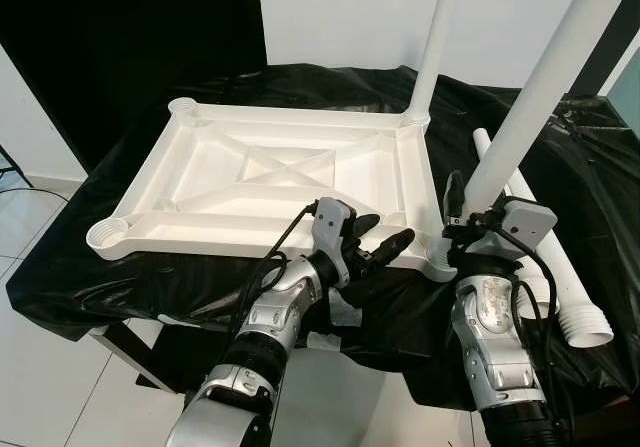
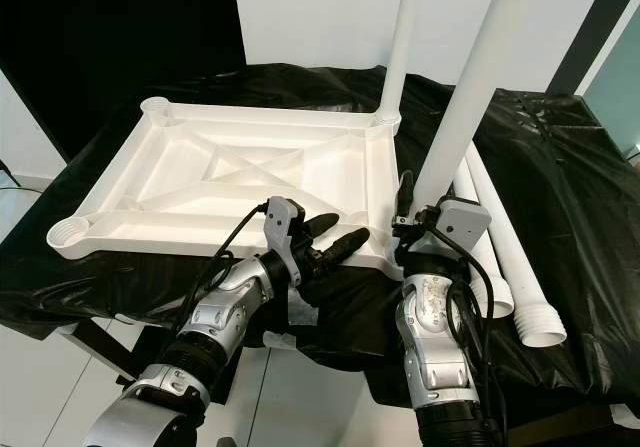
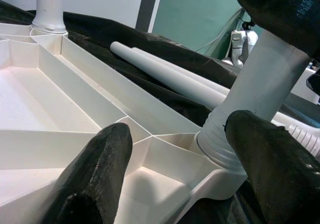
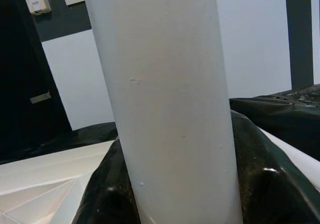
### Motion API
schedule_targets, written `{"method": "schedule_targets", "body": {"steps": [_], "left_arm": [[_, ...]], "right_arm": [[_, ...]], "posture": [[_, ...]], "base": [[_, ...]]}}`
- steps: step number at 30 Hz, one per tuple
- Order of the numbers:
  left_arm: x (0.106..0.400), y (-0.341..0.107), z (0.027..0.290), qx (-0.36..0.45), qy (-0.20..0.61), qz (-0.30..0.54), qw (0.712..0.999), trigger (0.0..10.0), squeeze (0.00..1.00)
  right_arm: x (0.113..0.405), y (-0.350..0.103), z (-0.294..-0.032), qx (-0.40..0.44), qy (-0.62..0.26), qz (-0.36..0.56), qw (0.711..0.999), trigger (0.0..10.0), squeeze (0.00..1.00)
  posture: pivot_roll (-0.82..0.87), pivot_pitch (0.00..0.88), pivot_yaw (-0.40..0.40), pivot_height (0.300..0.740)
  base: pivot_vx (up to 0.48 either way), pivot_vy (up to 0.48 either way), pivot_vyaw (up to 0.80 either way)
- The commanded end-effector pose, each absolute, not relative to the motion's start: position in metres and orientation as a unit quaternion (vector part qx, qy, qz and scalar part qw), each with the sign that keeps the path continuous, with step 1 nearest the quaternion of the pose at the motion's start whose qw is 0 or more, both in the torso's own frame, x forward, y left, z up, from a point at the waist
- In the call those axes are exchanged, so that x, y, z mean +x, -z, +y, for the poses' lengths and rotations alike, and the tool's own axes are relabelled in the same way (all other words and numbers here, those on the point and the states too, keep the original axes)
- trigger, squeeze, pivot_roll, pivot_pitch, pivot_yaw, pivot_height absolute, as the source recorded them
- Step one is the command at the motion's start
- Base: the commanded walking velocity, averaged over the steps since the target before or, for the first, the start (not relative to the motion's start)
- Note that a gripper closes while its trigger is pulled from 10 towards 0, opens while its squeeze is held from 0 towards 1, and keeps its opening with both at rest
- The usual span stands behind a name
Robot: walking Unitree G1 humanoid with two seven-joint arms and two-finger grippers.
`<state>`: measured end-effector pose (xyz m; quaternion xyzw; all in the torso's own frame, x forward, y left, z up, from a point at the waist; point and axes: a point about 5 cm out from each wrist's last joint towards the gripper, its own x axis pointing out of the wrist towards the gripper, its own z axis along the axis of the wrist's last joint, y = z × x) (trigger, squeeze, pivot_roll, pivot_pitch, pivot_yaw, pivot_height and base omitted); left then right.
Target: Building children table
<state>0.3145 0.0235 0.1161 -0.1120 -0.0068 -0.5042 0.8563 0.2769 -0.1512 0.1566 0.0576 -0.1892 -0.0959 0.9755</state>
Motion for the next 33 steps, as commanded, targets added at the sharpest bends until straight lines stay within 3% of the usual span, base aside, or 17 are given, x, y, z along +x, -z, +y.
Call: {"method": "schedule_targets", "body": {"steps": [1,2,3,4,5,6,29,30,31,33], "left_arm": [[0.309,-0.115,0.021,-0.114,0.548,-0.009,0.829,10.0,0.0],[0.317,-0.117,0.041,-0.119,0.448,-0.026,0.886,10.0,0.0],[0.317,-0.117,0.041,-0.119,0.448,-0.026,0.886,10.0,0.0],[0.322,-0.118,0.057,-0.117,0.372,-0.036,0.92,10.0,0.0],[0.322,-0.118,0.057,-0.117,0.372,-0.036,0.92,10.0,0.0],[0.323,-0.118,0.067,-0.111,0.322,-0.043,0.939,10.0,0.0],[0.318,-0.137,0.085,-0.104,0.242,-0.107,0.959,10.0,0.0],[0.317,-0.138,0.086,-0.096,0.241,-0.11,0.96,10.0,0.0],[0.316,-0.137,0.086,-0.091,0.242,-0.11,0.96,10.0,0.0],[0.316,-0.137,0.086,-0.091,0.242,-0.11,0.96,10.0,0.0]], "right_arm": [[0.279,-0.101,-0.152,0.056,0.112,0.042,0.991,10.0,0.0],[0.282,-0.1,-0.15,0.053,0.11,0.035,0.992,10.0,0.0],[0.282,-0.1,-0.15,0.053,0.11,0.035,0.992,10.0,0.0],[0.284,-0.098,-0.149,0.049,0.109,0.031,0.992,10.0,0.0],[0.284,-0.098,-0.149,0.049,0.109,0.031,0.992,10.0,0.0],[0.285,-0.097,-0.149,0.046,0.109,0.029,0.993,10.0,0.0],[0.28,-0.095,-0.156,0.032,0.105,0.021,0.994,10.0,0.0],[0.28,-0.095,-0.156,0.032,0.106,0.02,0.994,10.0,0.15],[0.28,-0.096,-0.156,0.032,0.106,0.019,0.994,10.0,0.42],[0.28,-0.096,-0.156,0.032,0.106,0.019,0.994,10.0,0.42]], "posture": [[-0.14,0.0,0.0,0.74],[-0.12,0.0,0.0,0.74],[-0.12,0.0,0.0,0.74],[-0.12,0.0,0.0,0.74],[-0.12,0.0,0.0,0.74],[-0.12,0.0,0.0,0.74],[-0.12,0.0,0.0,0.74],[-0.12,0.0,0.0,0.74],[-0.12,0.0,0.055,0.74],[-0.12,0.0,0.055,0.74]], "base": [[0.0,0.0,0.0],[0.0,0.0,0.0],[0.0,0.0,0.0],[0.0,0.0,0.0],[0.0,0.0,0.0],[0.0,0.0,0.0],[0.0,0.0,0.0],[0.0,0.0,0.0],[0.0,0.0,0.0],[0.0,0.0,0.0]]}}
